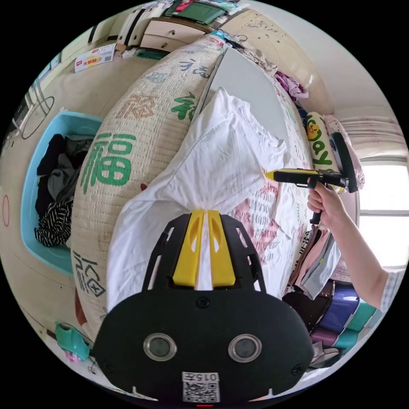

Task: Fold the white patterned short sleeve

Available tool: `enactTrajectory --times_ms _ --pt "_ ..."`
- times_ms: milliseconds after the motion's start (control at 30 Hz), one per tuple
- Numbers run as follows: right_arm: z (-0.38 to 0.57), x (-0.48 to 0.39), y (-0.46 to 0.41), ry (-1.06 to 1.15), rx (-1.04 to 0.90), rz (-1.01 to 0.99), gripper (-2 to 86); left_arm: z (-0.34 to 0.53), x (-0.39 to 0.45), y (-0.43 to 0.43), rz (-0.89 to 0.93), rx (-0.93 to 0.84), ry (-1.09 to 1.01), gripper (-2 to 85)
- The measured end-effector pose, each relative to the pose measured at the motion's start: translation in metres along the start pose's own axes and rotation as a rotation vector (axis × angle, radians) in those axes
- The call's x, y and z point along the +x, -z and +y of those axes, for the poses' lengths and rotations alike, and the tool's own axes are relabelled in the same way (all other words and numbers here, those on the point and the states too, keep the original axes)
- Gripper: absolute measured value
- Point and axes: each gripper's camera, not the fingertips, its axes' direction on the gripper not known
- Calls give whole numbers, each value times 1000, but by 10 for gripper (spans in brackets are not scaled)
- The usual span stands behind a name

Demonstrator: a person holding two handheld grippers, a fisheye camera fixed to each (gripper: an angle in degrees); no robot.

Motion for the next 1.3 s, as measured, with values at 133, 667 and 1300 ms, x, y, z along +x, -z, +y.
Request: enactTrajectory --times_ms 133,667,1300 --pt "22 88 70 -158 152 105 64 -44 14 22 13 139 -136 49" --pt "-42 238 126 -367 64 224 67 -220 99 -105 -228 -196 -392 98" --pt "4 219 406 -365 337 219 -9 -154 171 -18 -241 135 -486 -5"
